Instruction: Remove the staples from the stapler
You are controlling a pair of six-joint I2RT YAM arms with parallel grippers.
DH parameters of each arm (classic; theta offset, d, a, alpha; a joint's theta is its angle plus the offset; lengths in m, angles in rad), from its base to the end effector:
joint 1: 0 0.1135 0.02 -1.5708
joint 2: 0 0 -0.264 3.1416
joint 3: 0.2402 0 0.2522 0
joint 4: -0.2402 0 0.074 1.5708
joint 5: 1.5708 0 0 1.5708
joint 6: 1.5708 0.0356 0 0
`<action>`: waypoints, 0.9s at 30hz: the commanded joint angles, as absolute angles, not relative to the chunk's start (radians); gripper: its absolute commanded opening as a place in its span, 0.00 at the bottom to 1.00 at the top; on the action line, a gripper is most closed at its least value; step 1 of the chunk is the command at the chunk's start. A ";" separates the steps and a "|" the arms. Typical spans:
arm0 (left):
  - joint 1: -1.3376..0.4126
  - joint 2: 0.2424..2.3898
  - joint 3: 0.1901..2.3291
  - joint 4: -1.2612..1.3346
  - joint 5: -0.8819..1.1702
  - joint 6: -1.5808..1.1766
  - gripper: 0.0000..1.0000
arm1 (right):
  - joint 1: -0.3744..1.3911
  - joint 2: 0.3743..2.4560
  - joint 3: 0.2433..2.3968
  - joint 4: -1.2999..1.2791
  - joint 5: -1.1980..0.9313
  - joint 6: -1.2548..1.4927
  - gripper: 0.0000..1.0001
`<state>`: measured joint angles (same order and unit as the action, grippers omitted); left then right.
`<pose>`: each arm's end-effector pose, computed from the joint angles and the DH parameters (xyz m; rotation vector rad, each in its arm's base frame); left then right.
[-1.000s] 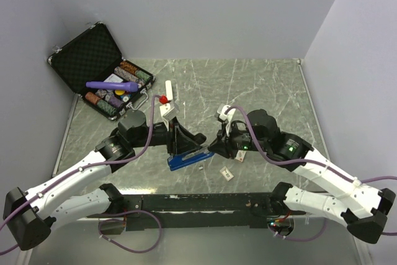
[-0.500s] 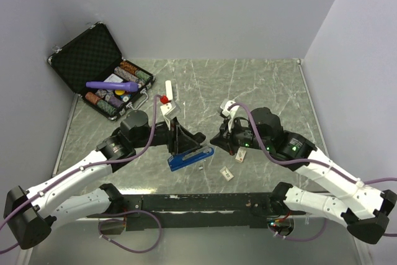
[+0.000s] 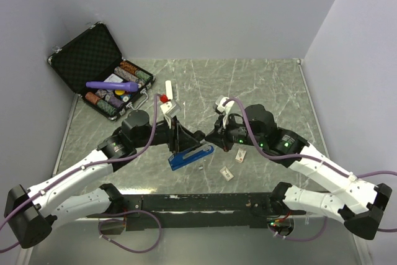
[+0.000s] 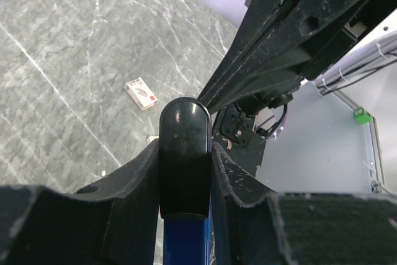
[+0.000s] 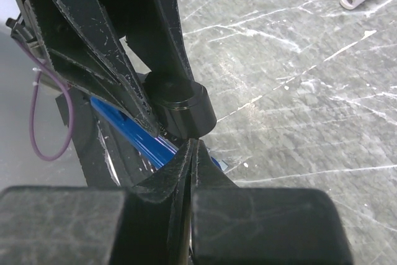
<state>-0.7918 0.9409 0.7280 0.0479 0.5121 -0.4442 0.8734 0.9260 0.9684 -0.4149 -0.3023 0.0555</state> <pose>0.1423 -0.1690 0.3165 0.7316 1.7693 -1.3164 0.1230 0.1633 0.3555 -0.9986 1.7744 0.8953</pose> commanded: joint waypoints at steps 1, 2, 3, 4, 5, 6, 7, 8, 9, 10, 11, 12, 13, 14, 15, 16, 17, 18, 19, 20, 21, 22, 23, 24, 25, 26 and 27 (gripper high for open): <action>-0.798 0.924 0.781 0.156 0.497 -0.485 0.01 | 0.874 0.940 0.968 -0.341 -0.321 0.071 0.00; -0.798 0.919 0.782 0.163 0.489 -0.489 0.01 | 0.874 0.939 0.968 -0.338 -0.321 0.072 0.00; -0.798 0.914 0.781 0.163 0.483 -0.491 0.01 | 0.874 0.942 0.965 -0.336 -0.318 0.072 0.00; -0.798 0.910 0.779 0.161 0.477 -0.491 0.01 | 0.874 0.942 0.962 -0.330 -0.316 0.074 0.00; -0.798 0.908 0.782 0.161 0.477 -0.491 0.01 | 0.874 0.940 0.960 -0.328 -0.314 0.074 0.00; -0.796 0.907 0.782 0.160 0.471 -0.491 0.01 | 0.874 0.945 0.959 -0.327 -0.316 0.075 0.00; -0.798 0.907 0.782 0.158 0.465 -0.494 0.01 | 0.874 0.946 0.959 -0.325 -0.321 0.077 0.00; -0.798 0.904 0.784 0.160 0.460 -0.495 0.01 | 0.874 0.953 0.954 -0.321 -0.321 0.078 0.00; -0.798 0.904 0.784 0.163 0.459 -0.497 0.01 | 0.874 0.953 0.951 -0.316 -0.321 0.080 0.00; -0.798 0.902 0.784 0.163 0.456 -0.499 0.01 | 0.874 0.956 0.945 -0.311 -0.316 0.081 0.00; -0.798 0.900 0.784 0.164 0.453 -0.502 0.01 | 0.874 0.959 0.943 -0.308 -0.311 0.081 0.00; -0.798 0.899 0.782 0.167 0.453 -0.503 0.01 | 0.874 0.960 0.942 -0.307 -0.310 0.083 0.00; -0.798 0.897 0.784 0.167 0.449 -0.505 0.01 | 0.873 0.960 0.939 -0.304 -0.307 0.083 0.00; -0.796 0.897 0.784 0.170 0.448 -0.508 0.01 | 0.874 0.962 0.937 -0.301 -0.305 0.083 0.00; -0.798 0.896 0.784 0.170 0.443 -0.512 0.01 | 0.874 0.960 0.934 -0.298 -0.301 0.083 0.00; -0.798 0.894 0.784 0.172 0.442 -0.517 0.01 | 0.874 0.962 0.930 -0.292 -0.296 0.083 0.00; -0.798 0.893 0.784 0.175 0.439 -0.523 0.01 | 0.874 0.965 0.925 -0.288 -0.292 0.083 0.00; -0.796 0.893 0.784 0.179 0.434 -0.531 0.01 | 0.874 0.968 0.920 -0.282 -0.287 0.084 0.00; -0.798 0.890 0.784 0.186 0.430 -0.541 0.01 | 0.874 0.971 0.916 -0.275 -0.287 0.089 0.00; -0.798 0.891 0.784 0.190 0.425 -0.552 0.01 | 0.876 0.976 0.908 -0.265 -0.290 0.094 0.00; -0.798 0.890 0.782 0.196 0.419 -0.560 0.01 | 0.874 0.980 0.904 -0.253 -0.290 0.100 0.00; -0.798 0.888 0.781 0.199 0.414 -0.569 0.01 | 0.874 0.982 0.897 -0.242 -0.287 0.104 0.00; -0.796 0.887 0.782 0.201 0.410 -0.577 0.01 | 0.876 0.982 0.888 -0.232 -0.284 0.107 0.00; -0.796 0.885 0.784 0.198 0.400 -0.583 0.01 | 0.874 0.982 0.882 -0.216 -0.279 0.109 0.00; -0.798 0.887 0.785 0.195 0.394 -0.591 0.01 | 0.876 0.983 0.876 -0.209 -0.267 0.110 0.00; -0.798 0.887 0.787 0.192 0.385 -0.598 0.01 | 0.876 0.983 0.871 -0.203 -0.258 0.112 0.00; -0.796 0.887 0.787 0.190 0.380 -0.607 0.01 | 0.876 0.986 0.867 -0.193 -0.249 0.113 0.00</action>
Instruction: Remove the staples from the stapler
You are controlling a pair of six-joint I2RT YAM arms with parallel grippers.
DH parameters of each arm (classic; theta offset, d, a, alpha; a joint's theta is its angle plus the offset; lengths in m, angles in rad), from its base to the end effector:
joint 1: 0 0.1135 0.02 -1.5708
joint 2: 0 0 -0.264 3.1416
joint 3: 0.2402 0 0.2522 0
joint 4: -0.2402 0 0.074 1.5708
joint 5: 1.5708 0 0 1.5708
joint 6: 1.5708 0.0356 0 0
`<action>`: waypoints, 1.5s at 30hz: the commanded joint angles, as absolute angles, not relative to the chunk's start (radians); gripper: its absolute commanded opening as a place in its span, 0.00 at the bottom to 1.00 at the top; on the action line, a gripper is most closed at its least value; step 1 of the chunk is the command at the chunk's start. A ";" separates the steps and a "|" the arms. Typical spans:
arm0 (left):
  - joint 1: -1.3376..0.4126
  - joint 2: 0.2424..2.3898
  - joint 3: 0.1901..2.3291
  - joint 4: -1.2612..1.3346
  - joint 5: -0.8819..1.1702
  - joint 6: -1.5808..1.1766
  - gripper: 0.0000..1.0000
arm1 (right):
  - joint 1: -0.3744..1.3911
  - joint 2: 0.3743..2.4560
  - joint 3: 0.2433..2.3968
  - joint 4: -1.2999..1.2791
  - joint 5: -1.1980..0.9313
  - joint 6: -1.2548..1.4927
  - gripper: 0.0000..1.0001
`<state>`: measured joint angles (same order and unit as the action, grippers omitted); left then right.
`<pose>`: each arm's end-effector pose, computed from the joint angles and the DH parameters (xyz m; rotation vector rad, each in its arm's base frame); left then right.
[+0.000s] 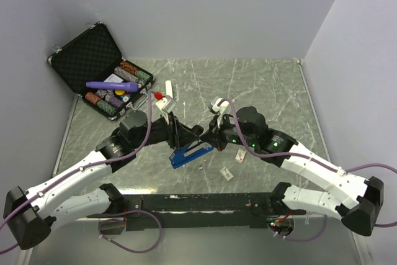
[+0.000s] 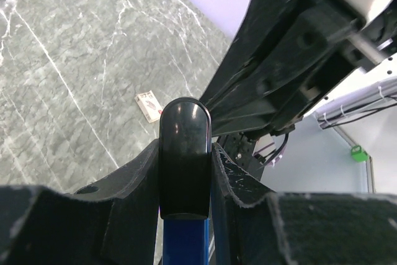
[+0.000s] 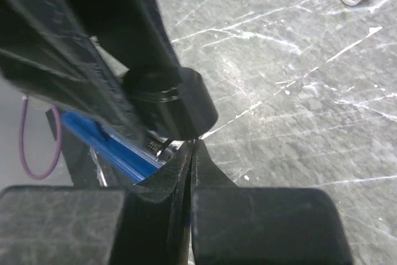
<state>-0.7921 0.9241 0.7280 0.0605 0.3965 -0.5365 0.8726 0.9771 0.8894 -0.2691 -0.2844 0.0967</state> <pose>0.1438 -0.1654 0.3209 0.5589 1.7981 -1.2914 0.1357 0.1772 0.3329 -0.9475 1.7891 0.9070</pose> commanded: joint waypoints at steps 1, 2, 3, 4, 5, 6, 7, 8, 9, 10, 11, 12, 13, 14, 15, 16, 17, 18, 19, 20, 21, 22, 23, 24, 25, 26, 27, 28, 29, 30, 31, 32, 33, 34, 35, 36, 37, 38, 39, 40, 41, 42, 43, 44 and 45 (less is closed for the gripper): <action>-0.798 0.888 0.788 0.189 0.377 -0.615 0.01 | 0.876 0.986 0.862 -0.192 -0.245 0.114 0.00; -0.798 0.890 0.790 0.186 0.376 -0.621 0.01 | 0.876 0.989 0.859 -0.187 -0.248 0.114 0.00; -0.798 0.893 0.790 0.183 0.368 -0.626 0.01 | 0.877 0.994 0.856 -0.183 -0.253 0.117 0.00; -0.798 0.891 0.788 0.183 0.361 -0.630 0.01 | 0.877 0.996 0.856 -0.184 -0.253 0.118 0.00; -0.798 0.890 0.785 0.183 0.347 -0.635 0.01 | 0.880 0.999 0.854 -0.184 -0.255 0.120 0.00; -0.798 0.890 0.785 0.180 0.333 -0.637 0.01 | 0.885 0.999 0.851 -0.184 -0.255 0.121 0.00; -0.798 0.890 0.785 0.175 0.315 -0.637 0.01 | 0.888 1.000 0.847 -0.181 -0.256 0.126 0.00; -0.798 0.890 0.785 0.175 0.299 -0.638 0.01 | 0.890 1.002 0.842 -0.176 -0.256 0.129 0.00; -0.798 0.890 0.784 0.173 0.276 -0.638 0.01 | 0.893 1.005 0.836 -0.173 -0.256 0.133 0.00; -0.798 0.891 0.784 0.172 0.256 -0.643 0.01 | 0.897 1.009 0.831 -0.167 -0.253 0.140 0.00; -0.798 0.896 0.784 0.173 0.236 -0.649 0.01 | 0.900 1.015 0.825 -0.161 -0.250 0.144 0.00; -0.798 0.902 0.784 0.176 0.223 -0.652 0.01 | 0.903 1.022 0.819 -0.152 -0.250 0.150 0.00; -0.796 0.911 0.787 0.178 0.209 -0.656 0.01 | 0.910 1.029 0.815 -0.140 -0.250 0.156 0.00; -0.798 0.920 0.790 0.181 0.200 -0.661 0.01 | 0.910 1.038 0.808 -0.130 -0.252 0.163 0.00; -0.796 0.931 0.792 0.184 0.189 -0.661 0.01 | 0.911 1.048 0.802 -0.117 -0.253 0.169 0.00; -0.798 0.939 0.792 0.192 0.180 -0.663 0.01 | 0.913 1.054 0.798 -0.104 -0.258 0.176 0.00; -0.798 0.949 0.795 0.195 0.167 -0.663 0.01 | 0.916 1.061 0.795 -0.089 -0.262 0.184 0.00; -0.798 0.959 0.796 0.196 0.152 -0.663 0.01 | 0.919 1.075 0.793 -0.080 -0.267 0.190 0.00; -0.796 0.965 0.796 0.202 0.129 -0.661 0.01 | 0.923 1.084 0.793 -0.071 -0.273 0.196 0.00; -0.796 0.972 0.799 0.206 0.115 -0.660 0.01 | 0.928 1.097 0.792 -0.061 -0.273 0.201 0.00; -0.796 0.979 0.802 0.210 0.100 -0.657 0.01 | 0.931 1.104 0.788 -0.052 -0.273 0.204 0.00; -0.796 0.985 0.805 0.210 0.081 -0.654 0.01 | 0.934 1.114 0.785 -0.042 -0.273 0.209 0.00; -0.798 0.991 0.810 0.212 0.063 -0.650 0.01 | 0.936 1.121 0.781 -0.029 -0.273 0.213 0.00; -0.798 0.996 0.813 0.213 0.042 -0.646 0.01 | 0.939 1.126 0.775 -0.017 -0.276 0.219 0.00; -0.798 1.002 0.818 0.215 0.025 -0.646 0.01 | 0.937 1.135 0.770 -0.005 -0.279 0.225 0.00; -0.796 1.008 0.819 0.219 0.008 -0.641 0.01 | 0.937 1.143 0.767 -0.005 -0.285 0.230 0.00; -0.796 1.015 0.822 0.225 0.003 -0.641 0.01 | 0.939 1.153 0.762 0.026 -0.288 0.238 0.00; -0.798 1.023 0.825 0.227 0.003 -0.643 0.01 | 0.940 1.161 0.758 0.041 -0.293 0.244 0.00; -0.796 1.028 0.828 0.229 0.003 -0.643 0.01 | 0.939 1.169 0.756 0.049 -0.296 0.250 0.00; -0.798 1.032 0.830 0.229 -0.035 -0.643 0.01 | 0.940 1.176 0.755 0.057 -0.293 0.255 0.00; -0.796 1.034 0.830 0.232 -0.041 -0.643 0.01 | 0.940 1.181 0.750 0.061 -0.288 0.259 0.00; -0.798 1.032 0.825 0.236 -0.047 -0.643 0.01 | 0.940 1.183 0.744 0.066 -0.281 0.264 0.00; -0.796 1.026 0.824 0.238 -0.054 -0.646 0.01 | 0.940 1.183 0.738 0.074 -0.273 0.268 0.00; -0.798 1.022 0.822 0.238 -0.058 -0.646 0.01 | 0.940 1.181 0.730 0.078 -0.264 0.273 0.00; -0.796 1.016 0.819 0.236 -0.064 -0.644 0.01 | 0.940 1.183 0.721 0.086 -0.258 0.278 0.00; -0.796 1.008 0.818 0.236 -0.069 -0.646 0.01 | 0.940 1.183 0.716 0.095 -0.253 0.284 0.00; -0.796 1.002 0.815 0.238 -0.077 -0.646 0.01 | 0.940 1.189 0.707 0.101 -0.252 0.290 0.00; -0.798 0.993 0.812 0.241 -0.078 -0.649 0.01 | 0.940 1.195 0.703 0.110 -0.250 0.298 0.00; -0.796 0.983 0.808 0.244 -0.081 -0.650 0.01 | 0.940 1.204 0.700 0.115 -0.247 0.307 0.00; -0.798 0.973 0.805 0.245 -0.083 -0.653 0.01 | 0.940 1.215 0.698 0.123 -0.247 0.314 0.00; -0.798 0.962 0.804 0.250 -0.089 -0.655 0.01 | 0.940 1.224 0.693 0.135 -0.248 0.322 0.00; -0.796 0.950 0.801 0.252 -0.090 -0.658 0.01 | 0.940 1.230 0.690 0.143 -0.247 0.331 0.00; -0.798 0.940 0.799 0.252 -0.089 -0.661 0.01 | 0.940 1.235 0.689 0.155 -0.247 0.336 0.00; -0.796 0.930 0.799 0.252 -0.092 -0.660 0.01 | 0.940 1.239 0.689 0.164 -0.248 0.340 0.00; -0.798 0.917 0.799 0.250 -0.092 -0.663 0.01 | 0.942 1.244 0.689 0.170 -0.252 0.345 0.00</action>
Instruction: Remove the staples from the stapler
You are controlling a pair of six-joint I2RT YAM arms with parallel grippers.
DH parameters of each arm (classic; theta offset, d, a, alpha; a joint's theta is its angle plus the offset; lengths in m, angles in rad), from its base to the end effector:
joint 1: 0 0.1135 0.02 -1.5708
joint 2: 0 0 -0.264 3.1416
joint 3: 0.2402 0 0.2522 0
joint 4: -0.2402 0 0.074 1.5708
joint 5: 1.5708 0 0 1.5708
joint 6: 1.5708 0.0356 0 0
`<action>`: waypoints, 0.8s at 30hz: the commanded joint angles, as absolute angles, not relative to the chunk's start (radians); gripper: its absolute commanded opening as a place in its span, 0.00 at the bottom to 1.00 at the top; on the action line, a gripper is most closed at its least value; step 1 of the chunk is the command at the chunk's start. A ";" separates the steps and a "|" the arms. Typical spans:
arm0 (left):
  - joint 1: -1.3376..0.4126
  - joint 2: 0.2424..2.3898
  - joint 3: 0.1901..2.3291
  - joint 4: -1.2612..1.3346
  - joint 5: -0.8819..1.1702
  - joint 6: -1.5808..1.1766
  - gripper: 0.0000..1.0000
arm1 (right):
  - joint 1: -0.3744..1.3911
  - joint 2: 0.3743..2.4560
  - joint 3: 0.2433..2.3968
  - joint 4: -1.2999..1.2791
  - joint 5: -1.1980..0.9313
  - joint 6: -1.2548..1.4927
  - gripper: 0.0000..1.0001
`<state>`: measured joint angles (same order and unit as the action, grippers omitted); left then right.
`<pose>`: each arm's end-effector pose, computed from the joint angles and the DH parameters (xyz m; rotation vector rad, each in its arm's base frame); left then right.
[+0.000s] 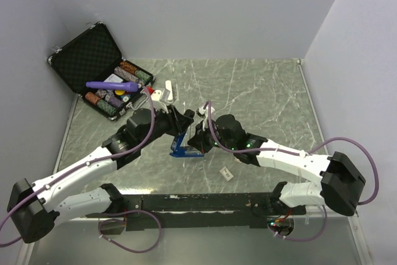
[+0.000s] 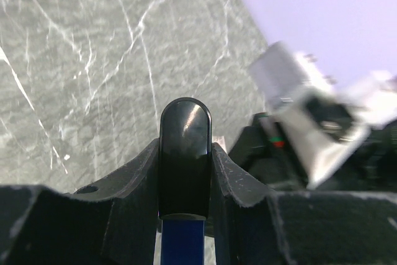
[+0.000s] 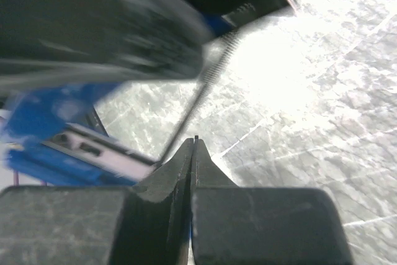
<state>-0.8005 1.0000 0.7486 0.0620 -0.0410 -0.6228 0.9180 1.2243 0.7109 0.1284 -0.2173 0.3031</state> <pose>0.1662 -0.1692 0.3122 0.1344 1.8651 -0.9802 0.1603 0.2223 0.2529 -0.7760 1.9382 0.9904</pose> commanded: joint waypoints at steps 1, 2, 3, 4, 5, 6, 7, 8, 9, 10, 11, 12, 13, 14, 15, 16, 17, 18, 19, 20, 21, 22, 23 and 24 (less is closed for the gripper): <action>-0.796 0.910 0.798 0.249 -0.095 -0.664 0.01 | 0.940 1.250 0.690 0.176 -0.253 0.348 0.00; -0.798 0.904 0.795 0.250 -0.101 -0.666 0.01 | 0.942 1.255 0.692 0.182 -0.255 0.353 0.00; -0.798 0.897 0.790 0.253 -0.107 -0.666 0.01 | 0.940 1.256 0.693 0.187 -0.256 0.356 0.00; -0.798 0.893 0.787 0.255 -0.112 -0.663 0.01 | 0.942 1.261 0.695 0.192 -0.259 0.360 0.00; -0.798 0.891 0.785 0.252 -0.124 -0.660 0.01 | 0.940 1.262 0.695 0.199 -0.262 0.367 0.00; -0.796 0.894 0.781 0.255 -0.133 -0.657 0.01 | 0.940 1.262 0.696 0.205 -0.267 0.371 0.00; -0.798 0.894 0.776 0.255 -0.144 -0.654 0.01 | 0.940 1.266 0.699 0.207 -0.270 0.376 0.00; -0.798 0.899 0.773 0.256 -0.150 -0.650 0.01 | 0.942 1.270 0.704 0.210 -0.276 0.380 0.00; -0.798 0.903 0.772 0.264 -0.158 -0.644 0.01 | 0.943 1.273 0.709 0.213 -0.284 0.385 0.00; -0.798 0.908 0.767 0.271 -0.170 -0.644 0.01 | 0.946 1.279 0.713 0.215 -0.287 0.388 0.00; -0.796 0.911 0.759 0.281 -0.187 -0.638 0.01 | 0.951 1.287 0.719 0.215 -0.288 0.390 0.00; -0.796 0.916 0.753 0.290 -0.204 -0.637 0.01 | 0.954 1.292 0.726 0.215 -0.288 0.393 0.00; -0.798 0.920 0.749 0.296 -0.221 -0.629 0.01 | 0.957 1.301 0.730 0.219 -0.291 0.397 0.00; -0.796 0.928 0.746 0.304 -0.235 -0.627 0.01 | 0.960 1.308 0.733 0.227 -0.298 0.400 0.00; -0.796 0.943 0.742 0.314 -0.247 -0.629 0.01 | 0.963 1.327 0.738 0.242 -0.311 0.411 0.00; -0.798 0.953 0.742 0.322 -0.247 -0.632 0.01 | 0.965 1.336 0.741 0.251 -0.319 0.417 0.00; -0.796 0.965 0.742 0.328 -0.250 -0.638 0.01 | 0.966 1.347 0.747 0.259 -0.327 0.422 0.00; -0.796 0.972 0.741 0.336 -0.253 -0.640 0.01 | 0.968 1.357 0.750 0.265 -0.333 0.428 0.00; -0.798 0.979 0.741 0.340 -0.261 -0.643 0.01 | 0.969 1.367 0.753 0.276 -0.337 0.434 0.00; -0.798 0.985 0.739 0.348 -0.264 -0.643 0.01 | 0.971 1.373 0.755 0.287 -0.345 0.440 0.00; -0.798 0.988 0.738 0.354 -0.268 -0.643 0.01 | 0.971 1.377 0.756 0.294 -0.351 0.446 0.00; -0.798 0.994 0.738 0.359 -0.275 -0.641 0.01 | 0.973 1.381 0.755 0.304 -0.353 0.452 0.00; -0.798 1.000 0.738 0.362 -0.284 -0.640 0.01 | 0.973 1.382 0.756 0.310 -0.353 0.456 0.00; -0.798 1.005 0.738 0.364 -0.290 -0.637 0.01 | 0.973 1.382 0.758 0.314 -0.354 0.457 0.00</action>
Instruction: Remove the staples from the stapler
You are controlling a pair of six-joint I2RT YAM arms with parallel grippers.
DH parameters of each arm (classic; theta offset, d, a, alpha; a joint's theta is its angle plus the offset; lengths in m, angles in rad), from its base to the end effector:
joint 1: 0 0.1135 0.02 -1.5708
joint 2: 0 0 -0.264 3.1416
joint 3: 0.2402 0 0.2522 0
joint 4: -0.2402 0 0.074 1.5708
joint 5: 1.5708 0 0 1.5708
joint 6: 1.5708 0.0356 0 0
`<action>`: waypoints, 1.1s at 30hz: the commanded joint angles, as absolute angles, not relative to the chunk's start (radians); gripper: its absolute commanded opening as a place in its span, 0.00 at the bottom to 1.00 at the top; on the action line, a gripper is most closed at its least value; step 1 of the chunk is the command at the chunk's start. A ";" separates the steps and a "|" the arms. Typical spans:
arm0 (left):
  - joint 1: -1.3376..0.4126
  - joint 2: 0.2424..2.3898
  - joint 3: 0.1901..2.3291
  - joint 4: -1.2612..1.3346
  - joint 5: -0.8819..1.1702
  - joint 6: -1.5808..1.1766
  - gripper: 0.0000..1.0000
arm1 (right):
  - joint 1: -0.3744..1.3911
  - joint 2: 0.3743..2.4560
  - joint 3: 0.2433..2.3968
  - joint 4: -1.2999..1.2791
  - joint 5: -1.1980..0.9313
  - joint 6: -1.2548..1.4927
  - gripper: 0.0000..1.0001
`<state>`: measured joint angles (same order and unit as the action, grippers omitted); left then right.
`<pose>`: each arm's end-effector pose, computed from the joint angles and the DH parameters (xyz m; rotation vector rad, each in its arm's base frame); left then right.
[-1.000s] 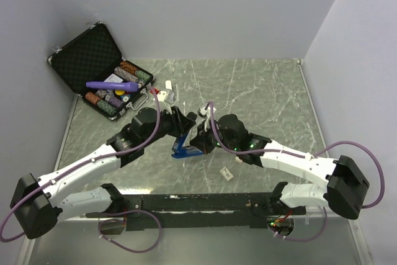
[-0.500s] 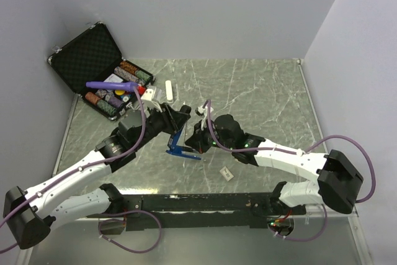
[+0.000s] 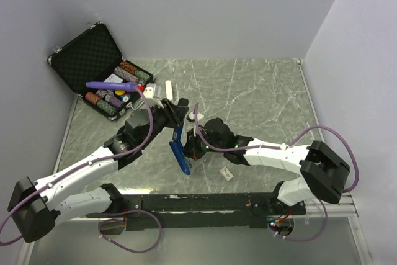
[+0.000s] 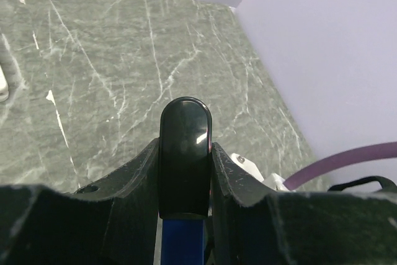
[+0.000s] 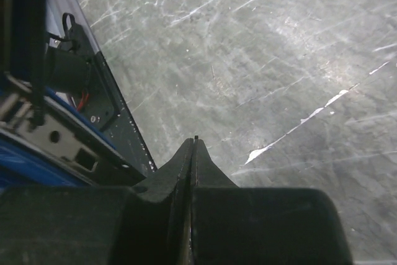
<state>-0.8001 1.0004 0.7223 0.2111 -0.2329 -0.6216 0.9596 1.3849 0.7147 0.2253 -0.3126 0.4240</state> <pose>0.1716 -0.1649 0.3189 -0.0338 1.7130 -0.8882 0.1619 0.2502 0.2214 -0.7908 2.0576 1.1492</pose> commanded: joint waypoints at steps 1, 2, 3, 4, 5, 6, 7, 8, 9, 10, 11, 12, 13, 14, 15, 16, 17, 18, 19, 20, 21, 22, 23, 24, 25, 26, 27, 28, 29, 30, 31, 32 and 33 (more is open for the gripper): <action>-0.798 1.014 0.735 0.371 -0.293 -0.638 0.01 | 0.973 1.382 0.756 0.319 -0.354 0.460 0.00; -0.796 1.022 0.733 0.379 -0.299 -0.638 0.01 | 0.973 1.379 0.756 0.324 -0.354 0.463 0.00; -0.798 1.032 0.732 0.385 -0.304 -0.638 0.01 | 0.974 1.374 0.750 0.330 -0.350 0.465 0.00; -0.798 1.045 0.727 0.391 -0.308 -0.640 0.01 | 0.974 1.367 0.746 0.337 -0.344 0.469 0.00; -0.799 1.054 0.723 0.399 -0.317 -0.641 0.01 | 0.973 1.362 0.739 0.341 -0.338 0.472 0.00; -0.799 1.064 0.716 0.409 -0.325 -0.643 0.01 | 0.974 1.356 0.736 0.342 -0.334 0.474 0.00; -0.799 1.072 0.710 0.423 -0.333 -0.647 0.01 | 0.974 1.355 0.733 0.342 -0.334 0.474 0.00; -0.799 1.083 0.704 0.434 -0.344 -0.646 0.01 | 0.974 1.353 0.733 0.339 -0.331 0.474 0.00; -0.802 1.094 0.698 0.449 -0.353 -0.647 0.01 | 0.974 1.354 0.730 0.344 -0.331 0.477 0.00; -0.802 1.106 0.693 0.462 -0.360 -0.650 0.01 | 0.974 1.355 0.727 0.350 -0.330 0.483 0.00; -0.804 1.121 0.687 0.477 -0.370 -0.653 0.01 | 0.974 1.358 0.723 0.360 -0.328 0.489 0.00; -0.805 1.133 0.683 0.491 -0.377 -0.653 0.01 | 0.974 1.358 0.718 0.367 -0.327 0.494 0.00; -0.805 1.149 0.677 0.502 -0.388 -0.653 0.01 | 0.974 1.361 0.715 0.371 -0.325 0.498 0.00; -0.805 1.161 0.672 0.518 -0.400 -0.653 0.01 | 0.974 1.364 0.713 0.374 -0.324 0.503 0.00; -0.805 1.172 0.669 0.532 -0.403 -0.650 0.01 | 0.974 1.367 0.710 0.379 -0.324 0.509 0.00; -0.807 1.183 0.667 0.541 -0.403 -0.649 0.01 | 0.974 1.368 0.707 0.383 -0.324 0.512 0.00; -0.807 1.192 0.669 0.548 -0.405 -0.646 0.01 | 0.973 1.370 0.704 0.385 -0.321 0.512 0.00; -0.807 1.198 0.673 0.548 -0.405 -0.646 0.01 | 0.974 1.371 0.701 0.388 -0.321 0.514 0.00; -0.807 1.204 0.676 0.548 -0.405 -0.643 0.01 | 0.974 1.374 0.701 0.390 -0.321 0.514 0.00; -0.807 1.204 0.678 0.548 -0.403 -0.643 0.01 | 0.974 1.376 0.701 0.387 -0.322 0.514 0.00; -0.807 1.204 0.680 0.549 -0.402 -0.643 0.01 | 0.974 1.376 0.701 0.384 -0.321 0.512 0.00; -0.808 1.203 0.683 0.548 -0.399 -0.643 0.01 | 0.974 1.377 0.698 0.385 -0.321 0.512 0.00; -0.808 1.198 0.686 0.542 -0.396 -0.641 0.01 | 0.974 1.374 0.695 0.385 -0.316 0.512 0.00; -0.808 1.193 0.692 0.537 -0.391 -0.638 0.01 | 0.974 1.370 0.695 0.380 -0.311 0.509 0.00; -0.808 1.187 0.696 0.529 -0.388 -0.640 0.01 | 0.974 1.368 0.696 0.374 -0.305 0.505 0.00; -0.808 1.180 0.698 0.526 -0.382 -0.638 0.01 | 0.974 1.364 0.695 0.368 -0.299 0.502 0.00; -0.810 1.171 0.703 0.519 -0.379 -0.635 0.01 | 0.974 1.358 0.695 0.364 -0.290 0.497 0.00; -0.810 1.158 0.706 0.508 -0.376 -0.637 0.01 | 0.974 1.351 0.695 0.356 -0.279 0.489 0.00; -0.810 1.148 0.710 0.493 -0.368 -0.637 0.01 | 0.973 1.342 0.695 0.344 -0.269 0.483 0.00; -0.811 1.134 0.712 0.482 -0.361 -0.638 0.01 | 0.971 1.333 0.692 0.335 -0.258 0.476 0.00; -0.811 1.120 0.713 0.474 -0.353 -0.638 0.01 | 0.968 1.321 0.689 0.327 -0.247 0.466 0.00; -0.813 1.105 0.716 0.457 -0.345 -0.641 0.01 | 0.965 1.307 0.684 0.315 -0.233 0.460 0.00; -0.813 1.091 0.721 0.442 -0.335 -0.644 0.01 | 0.962 1.293 0.680 0.301 -0.213 0.451 0.00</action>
<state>-0.8070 1.1728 0.6567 0.3901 -0.3592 -0.6216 0.9596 1.3750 0.6968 0.2844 -0.2523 0.4816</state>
